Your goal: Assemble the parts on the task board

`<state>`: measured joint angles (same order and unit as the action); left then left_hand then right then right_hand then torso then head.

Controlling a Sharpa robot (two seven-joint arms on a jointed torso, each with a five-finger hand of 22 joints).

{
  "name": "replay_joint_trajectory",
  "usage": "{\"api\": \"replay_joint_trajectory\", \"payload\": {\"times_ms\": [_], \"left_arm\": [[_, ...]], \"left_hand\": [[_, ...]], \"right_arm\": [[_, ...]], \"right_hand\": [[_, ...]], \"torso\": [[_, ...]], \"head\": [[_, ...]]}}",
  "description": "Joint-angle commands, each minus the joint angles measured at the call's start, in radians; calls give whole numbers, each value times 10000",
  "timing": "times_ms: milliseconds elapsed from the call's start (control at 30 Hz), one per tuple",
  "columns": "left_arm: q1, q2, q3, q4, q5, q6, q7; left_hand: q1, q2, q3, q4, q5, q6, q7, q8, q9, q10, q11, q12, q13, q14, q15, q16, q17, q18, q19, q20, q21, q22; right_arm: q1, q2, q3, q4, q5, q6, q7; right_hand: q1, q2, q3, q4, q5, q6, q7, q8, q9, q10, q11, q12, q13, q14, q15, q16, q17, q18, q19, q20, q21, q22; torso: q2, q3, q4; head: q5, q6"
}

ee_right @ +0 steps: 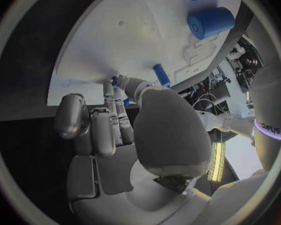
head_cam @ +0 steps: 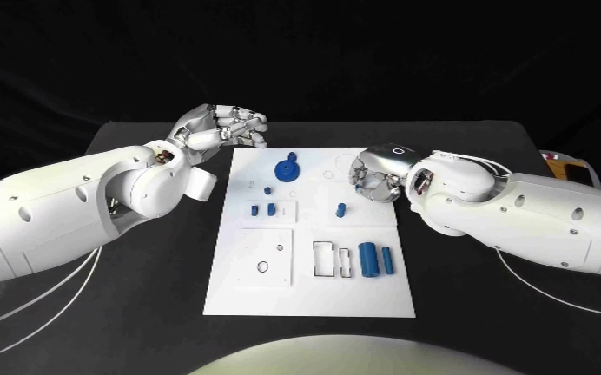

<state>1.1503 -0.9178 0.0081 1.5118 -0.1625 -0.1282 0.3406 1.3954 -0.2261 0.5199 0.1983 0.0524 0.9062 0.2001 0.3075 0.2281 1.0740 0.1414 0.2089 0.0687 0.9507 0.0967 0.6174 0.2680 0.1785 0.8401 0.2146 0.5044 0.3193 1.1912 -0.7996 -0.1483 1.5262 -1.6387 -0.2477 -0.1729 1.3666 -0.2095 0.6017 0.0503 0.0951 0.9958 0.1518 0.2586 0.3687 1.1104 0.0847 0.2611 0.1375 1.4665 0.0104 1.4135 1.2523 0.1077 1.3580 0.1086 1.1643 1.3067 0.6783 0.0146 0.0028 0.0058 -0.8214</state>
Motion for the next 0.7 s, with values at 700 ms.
{"api": "replay_joint_trajectory", "payload": {"times_ms": [700], "left_arm": [[12, -28, 8, 50, -111, -234, 33]], "left_hand": [[315, -12, -29, -95, -10, -49, 135, -124, -16, -44, 113, -147, 4, 84, 43, -172, 44, 32, 180, 9, -217, -135]], "right_arm": [[-252, 54, -83, 272, -2059, -274, -812]], "right_hand": [[17, 696, 1521, -1483, 141, 822, -214, 249, 120, 1000, -241, 66, 34, 447, -271, 167, 163, -339, 463, -221, 1127, 896]], "torso": [[-10, -1, 0]], "head": [[-51, -1]]}}
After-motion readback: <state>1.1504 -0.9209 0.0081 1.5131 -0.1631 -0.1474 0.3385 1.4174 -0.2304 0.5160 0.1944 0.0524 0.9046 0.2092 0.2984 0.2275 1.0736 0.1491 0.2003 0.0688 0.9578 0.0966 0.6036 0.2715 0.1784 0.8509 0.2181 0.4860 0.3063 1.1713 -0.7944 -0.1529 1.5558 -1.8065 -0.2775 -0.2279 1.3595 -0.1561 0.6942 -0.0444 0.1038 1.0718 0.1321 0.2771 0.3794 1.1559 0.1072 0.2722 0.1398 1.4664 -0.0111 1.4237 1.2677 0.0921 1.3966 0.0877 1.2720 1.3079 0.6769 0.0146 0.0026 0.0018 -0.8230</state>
